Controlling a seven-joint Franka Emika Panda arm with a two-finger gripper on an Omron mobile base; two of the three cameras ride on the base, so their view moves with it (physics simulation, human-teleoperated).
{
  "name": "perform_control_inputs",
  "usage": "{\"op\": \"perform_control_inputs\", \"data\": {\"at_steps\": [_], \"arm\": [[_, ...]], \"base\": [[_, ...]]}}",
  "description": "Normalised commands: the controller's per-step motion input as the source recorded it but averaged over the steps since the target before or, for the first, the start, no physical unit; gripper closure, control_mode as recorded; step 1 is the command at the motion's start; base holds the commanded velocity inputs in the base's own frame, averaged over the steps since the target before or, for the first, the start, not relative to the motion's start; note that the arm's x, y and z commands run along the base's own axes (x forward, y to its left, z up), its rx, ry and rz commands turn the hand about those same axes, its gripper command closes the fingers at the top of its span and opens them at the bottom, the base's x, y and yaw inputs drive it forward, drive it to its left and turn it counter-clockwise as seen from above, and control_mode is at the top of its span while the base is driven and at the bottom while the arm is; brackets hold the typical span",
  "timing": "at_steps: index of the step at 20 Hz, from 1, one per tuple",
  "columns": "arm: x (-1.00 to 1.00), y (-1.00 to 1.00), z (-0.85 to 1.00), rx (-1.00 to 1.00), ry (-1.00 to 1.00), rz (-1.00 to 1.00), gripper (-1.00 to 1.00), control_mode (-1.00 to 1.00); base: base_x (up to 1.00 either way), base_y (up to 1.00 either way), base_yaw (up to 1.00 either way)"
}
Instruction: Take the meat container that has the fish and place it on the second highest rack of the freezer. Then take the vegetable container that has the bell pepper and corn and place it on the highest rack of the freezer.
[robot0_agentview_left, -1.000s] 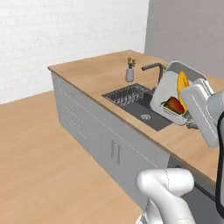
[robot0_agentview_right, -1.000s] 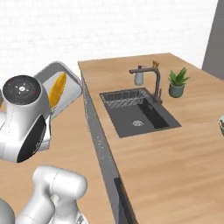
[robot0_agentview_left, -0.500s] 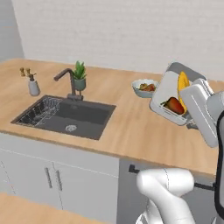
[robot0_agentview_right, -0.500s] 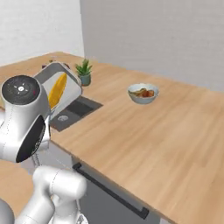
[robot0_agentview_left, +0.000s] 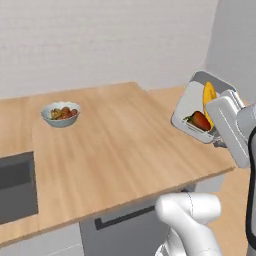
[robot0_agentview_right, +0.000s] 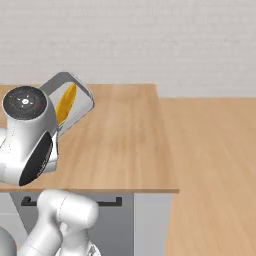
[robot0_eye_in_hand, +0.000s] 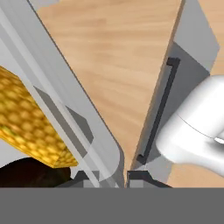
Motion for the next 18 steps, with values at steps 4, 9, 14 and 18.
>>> {"op": "perform_control_inputs", "data": {"at_steps": [4, 9, 14, 18], "arm": [[0.0, 0.0, 0.0, 0.0, 0.0, 0.0, 1.0, 1.0], [0.0, 0.0, 0.0, 0.0, 0.0, 0.0, 1.0, 1.0], [0.0, 0.0, 0.0, 0.0, 0.0, 0.0, 1.0, 1.0], [0.0, 0.0, 0.0, 0.0, 0.0, 0.0, 1.0, 1.0]], "base": [[0.0, 0.0, -1.0], [0.0, 0.0, -1.0], [0.0, 0.0, -1.0], [0.04, 0.01, -0.99]]}}
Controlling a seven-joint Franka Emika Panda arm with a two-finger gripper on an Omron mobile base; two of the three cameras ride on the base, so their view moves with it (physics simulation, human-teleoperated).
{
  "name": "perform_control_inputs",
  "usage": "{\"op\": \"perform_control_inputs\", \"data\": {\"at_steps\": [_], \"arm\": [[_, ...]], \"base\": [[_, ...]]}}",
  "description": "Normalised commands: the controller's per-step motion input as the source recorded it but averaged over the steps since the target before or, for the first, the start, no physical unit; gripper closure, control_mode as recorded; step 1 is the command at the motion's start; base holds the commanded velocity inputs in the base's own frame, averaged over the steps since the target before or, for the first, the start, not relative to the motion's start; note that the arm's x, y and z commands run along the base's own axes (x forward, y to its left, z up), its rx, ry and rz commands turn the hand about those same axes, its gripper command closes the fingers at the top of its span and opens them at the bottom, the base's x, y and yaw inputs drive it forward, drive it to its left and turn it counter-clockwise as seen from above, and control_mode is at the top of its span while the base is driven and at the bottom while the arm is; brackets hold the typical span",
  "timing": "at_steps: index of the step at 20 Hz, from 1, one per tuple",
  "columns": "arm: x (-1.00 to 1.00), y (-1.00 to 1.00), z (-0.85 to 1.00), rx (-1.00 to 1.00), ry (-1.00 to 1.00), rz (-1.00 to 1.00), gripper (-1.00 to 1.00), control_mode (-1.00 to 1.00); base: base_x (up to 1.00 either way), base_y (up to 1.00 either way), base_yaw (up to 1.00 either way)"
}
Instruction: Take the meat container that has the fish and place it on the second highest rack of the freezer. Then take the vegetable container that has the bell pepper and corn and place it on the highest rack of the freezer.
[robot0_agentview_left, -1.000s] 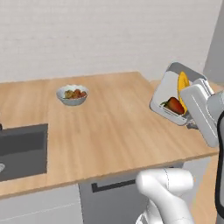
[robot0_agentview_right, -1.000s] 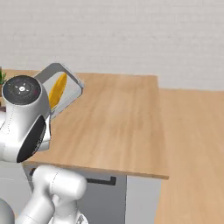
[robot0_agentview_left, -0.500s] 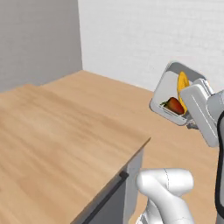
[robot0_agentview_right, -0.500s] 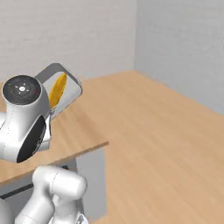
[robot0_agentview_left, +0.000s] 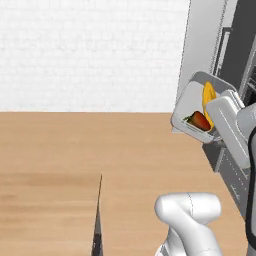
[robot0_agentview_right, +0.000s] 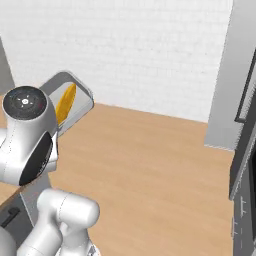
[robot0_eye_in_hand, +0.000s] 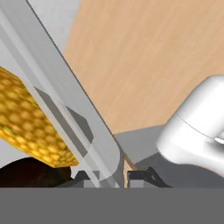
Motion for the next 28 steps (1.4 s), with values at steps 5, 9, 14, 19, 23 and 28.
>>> {"op": "perform_control_inputs", "data": {"at_steps": [5, 9, 14, 19, 23, 28], "arm": [[0.0, 0.0, 0.0, 0.0, 0.0, 0.0, 1.0, 1.0], [0.0, 0.0, 0.0, 0.0, 0.0, 0.0, 1.0, 1.0], [0.0, 0.0, 0.0, 0.0, 0.0, 0.0, 1.0, 1.0], [0.0, 0.0, 0.0, 0.0, 0.0, 0.0, 1.0, 1.0], [0.0, 0.0, 0.0, 0.0, 0.0, 0.0, 1.0, 1.0], [0.0, 0.0, 0.0, 0.0, 0.0, 0.0, 1.0, 1.0]], "base": [[0.94, 0.03, -0.55], [1.0, 0.23, -0.35], [1.0, 0.31, -0.32], [1.0, 0.47, -0.35], [1.0, 0.85, -0.39], [1.0, 0.99, -0.39]]}}
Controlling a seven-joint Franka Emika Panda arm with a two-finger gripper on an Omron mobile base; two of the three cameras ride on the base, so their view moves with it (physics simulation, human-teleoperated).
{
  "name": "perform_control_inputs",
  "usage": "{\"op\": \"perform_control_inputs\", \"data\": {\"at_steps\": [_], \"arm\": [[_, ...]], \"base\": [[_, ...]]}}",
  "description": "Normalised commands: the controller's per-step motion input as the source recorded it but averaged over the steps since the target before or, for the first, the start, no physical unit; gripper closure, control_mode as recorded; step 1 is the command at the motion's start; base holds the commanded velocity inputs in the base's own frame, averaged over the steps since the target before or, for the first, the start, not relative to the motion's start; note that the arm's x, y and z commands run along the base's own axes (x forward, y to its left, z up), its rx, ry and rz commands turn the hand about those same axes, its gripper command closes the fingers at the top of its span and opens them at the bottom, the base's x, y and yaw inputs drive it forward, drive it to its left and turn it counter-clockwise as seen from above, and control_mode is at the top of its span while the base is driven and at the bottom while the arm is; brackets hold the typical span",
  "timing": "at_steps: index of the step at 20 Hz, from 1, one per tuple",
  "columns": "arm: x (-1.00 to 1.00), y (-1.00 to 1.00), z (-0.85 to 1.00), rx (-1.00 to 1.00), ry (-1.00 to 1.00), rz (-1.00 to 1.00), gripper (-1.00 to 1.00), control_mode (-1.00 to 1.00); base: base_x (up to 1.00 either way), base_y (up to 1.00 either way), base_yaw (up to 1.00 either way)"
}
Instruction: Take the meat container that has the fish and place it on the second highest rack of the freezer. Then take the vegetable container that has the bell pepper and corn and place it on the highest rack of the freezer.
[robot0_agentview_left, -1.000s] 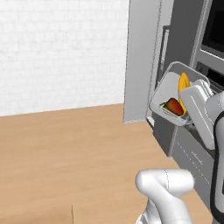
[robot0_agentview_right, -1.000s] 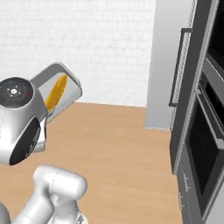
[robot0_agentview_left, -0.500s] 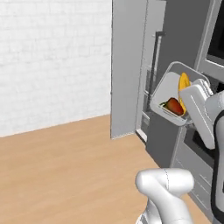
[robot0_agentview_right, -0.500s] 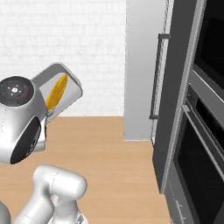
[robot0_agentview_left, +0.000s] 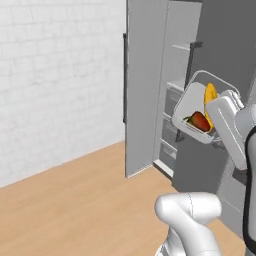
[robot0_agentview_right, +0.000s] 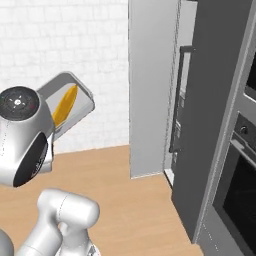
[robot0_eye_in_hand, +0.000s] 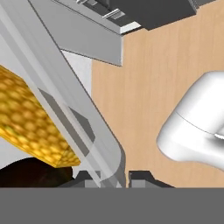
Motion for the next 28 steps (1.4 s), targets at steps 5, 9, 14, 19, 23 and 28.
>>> {"op": "perform_control_inputs", "data": {"at_steps": [5, 9, 14, 19, 23, 28], "arm": [[0.0, 0.0, 0.0, 0.0, 0.0, 0.0, 1.0, 1.0], [0.0, 0.0, 0.0, 0.0, 0.0, 0.0, 1.0, 1.0], [0.0, 0.0, 0.0, 0.0, 0.0, 0.0, 1.0, 1.0], [0.0, 0.0, 0.0, 0.0, 0.0, 0.0, 1.0, 1.0], [0.0, 0.0, 0.0, 0.0, 0.0, 0.0, 1.0, 1.0], [0.0, 0.0, 0.0, 0.0, 0.0, 0.0, 1.0, 1.0]], "base": [[1.0, 0.84, -0.43], [1.0, 0.73, -0.6], [1.0, 0.85, -0.6], [0.9, 0.67, -0.55], [0.89, 0.34, -0.33], [0.85, -0.01, -0.05]]}}
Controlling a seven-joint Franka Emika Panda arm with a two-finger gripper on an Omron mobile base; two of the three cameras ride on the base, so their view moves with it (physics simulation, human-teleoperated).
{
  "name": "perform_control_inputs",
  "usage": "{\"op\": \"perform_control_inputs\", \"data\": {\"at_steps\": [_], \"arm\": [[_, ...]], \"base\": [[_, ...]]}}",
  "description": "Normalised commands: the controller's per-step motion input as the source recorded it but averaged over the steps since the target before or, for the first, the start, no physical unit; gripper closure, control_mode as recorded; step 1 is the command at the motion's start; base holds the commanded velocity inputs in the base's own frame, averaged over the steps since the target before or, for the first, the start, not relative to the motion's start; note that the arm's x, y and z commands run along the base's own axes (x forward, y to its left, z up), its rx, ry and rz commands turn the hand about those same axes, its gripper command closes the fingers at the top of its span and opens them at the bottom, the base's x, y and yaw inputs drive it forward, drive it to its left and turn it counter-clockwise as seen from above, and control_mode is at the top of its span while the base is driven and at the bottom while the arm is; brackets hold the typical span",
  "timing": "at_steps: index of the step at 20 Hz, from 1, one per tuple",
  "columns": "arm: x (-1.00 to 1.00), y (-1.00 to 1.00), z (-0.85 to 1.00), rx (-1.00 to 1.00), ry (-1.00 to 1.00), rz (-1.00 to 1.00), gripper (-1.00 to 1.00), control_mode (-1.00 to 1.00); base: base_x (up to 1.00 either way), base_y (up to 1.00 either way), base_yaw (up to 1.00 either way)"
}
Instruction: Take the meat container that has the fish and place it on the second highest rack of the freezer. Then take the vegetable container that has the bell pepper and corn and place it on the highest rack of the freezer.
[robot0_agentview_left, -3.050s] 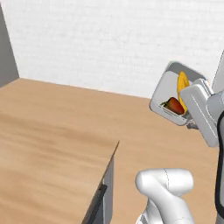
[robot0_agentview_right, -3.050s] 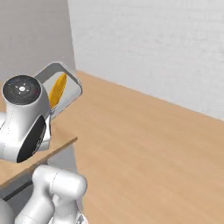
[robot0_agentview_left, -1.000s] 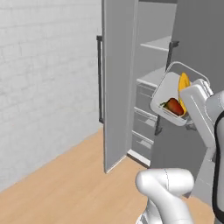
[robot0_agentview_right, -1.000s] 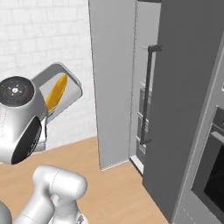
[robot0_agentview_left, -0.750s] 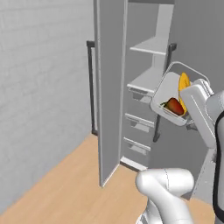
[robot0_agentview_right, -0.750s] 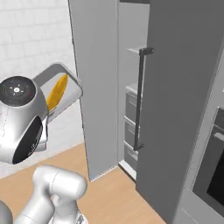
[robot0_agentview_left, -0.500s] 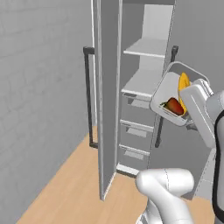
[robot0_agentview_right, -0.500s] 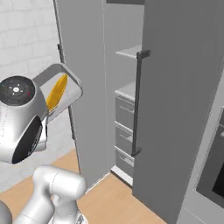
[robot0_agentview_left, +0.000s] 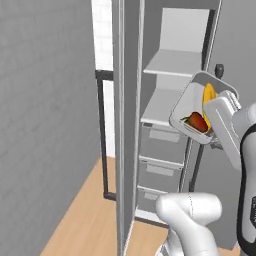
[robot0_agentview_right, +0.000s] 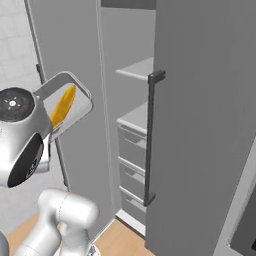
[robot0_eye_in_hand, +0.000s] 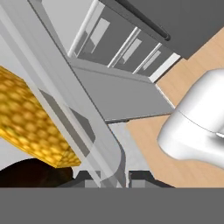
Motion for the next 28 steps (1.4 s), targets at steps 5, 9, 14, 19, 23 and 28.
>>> {"op": "perform_control_inputs", "data": {"at_steps": [5, 9, 14, 19, 23, 28], "arm": [[0.0, 0.0, 0.0, 0.0, 0.0, 0.0, 1.0, 1.0], [0.0, 0.0, 0.0, 0.0, 0.0, 0.0, 1.0, 1.0], [0.0, 0.0, 0.0, 0.0, 0.0, 0.0, 1.0, 1.0], [0.0, 0.0, 0.0, 0.0, 0.0, 0.0, 1.0, 1.0], [0.0, 0.0, 0.46, 0.0, 0.01, -0.03, 1.0, -1.0], [0.01, -0.03, 0.63, -0.23, -0.03, 0.01, 1.0, -1.0]], "base": [[0.56, -0.06, -0.16], [0.58, 0.1, -0.28], [0.39, 0.37, -0.2], [0.29, 0.25, -0.2], [0.06, 0.0, -0.03], [0.0, 0.0, 0.0]]}}
